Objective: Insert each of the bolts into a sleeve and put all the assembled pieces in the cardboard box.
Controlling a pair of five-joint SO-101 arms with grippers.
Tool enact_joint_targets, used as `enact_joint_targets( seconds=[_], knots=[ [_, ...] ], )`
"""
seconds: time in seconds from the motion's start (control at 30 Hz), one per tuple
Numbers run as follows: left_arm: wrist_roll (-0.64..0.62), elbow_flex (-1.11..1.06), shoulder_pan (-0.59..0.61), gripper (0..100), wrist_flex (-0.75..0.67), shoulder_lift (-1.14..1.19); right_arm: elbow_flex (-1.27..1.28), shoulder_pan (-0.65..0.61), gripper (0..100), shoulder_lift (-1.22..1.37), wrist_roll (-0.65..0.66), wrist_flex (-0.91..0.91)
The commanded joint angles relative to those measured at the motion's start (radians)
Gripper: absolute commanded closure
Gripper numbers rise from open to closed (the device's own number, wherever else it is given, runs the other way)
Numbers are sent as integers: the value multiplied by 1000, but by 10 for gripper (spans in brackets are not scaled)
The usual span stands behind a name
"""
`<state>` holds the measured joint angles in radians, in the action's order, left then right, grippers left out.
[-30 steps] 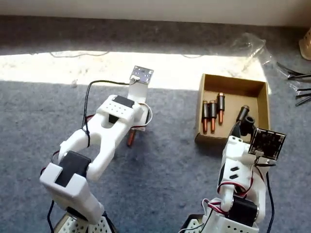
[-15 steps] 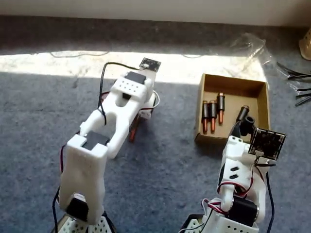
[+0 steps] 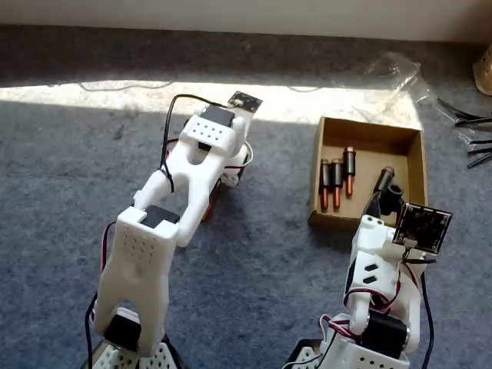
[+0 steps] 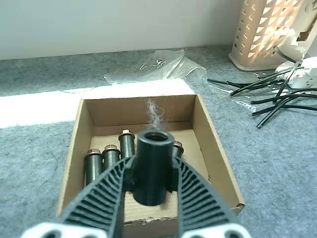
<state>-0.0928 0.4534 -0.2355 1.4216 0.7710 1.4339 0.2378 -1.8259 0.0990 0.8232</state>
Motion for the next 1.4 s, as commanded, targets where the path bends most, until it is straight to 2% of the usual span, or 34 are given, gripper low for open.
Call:
enact_joint_targets(
  seconds=[0.0,0.6,0.87,1.0,1.2,1.3,1.37],
  knots=[
    [8,36,16,994,0,7,-8,-22,995,-10,-8,-28],
    [15,39,21,994,135,-412,18,-398,995,-10,-2,-22],
    [17,36,24,994,209,-674,42,-588,995,-10,2,-30],
    [110,21,24,994,230,-789,65,-662,995,-8,2,-145],
    [115,-101,107,994,224,-937,139,-783,995,-8,2,-282],
    [118,-160,105,994,201,-1056,176,-819,995,-8,3,-389],
    [120,-223,104,994,163,-1147,205,-839,995,-8,57,-475]
  ],
)
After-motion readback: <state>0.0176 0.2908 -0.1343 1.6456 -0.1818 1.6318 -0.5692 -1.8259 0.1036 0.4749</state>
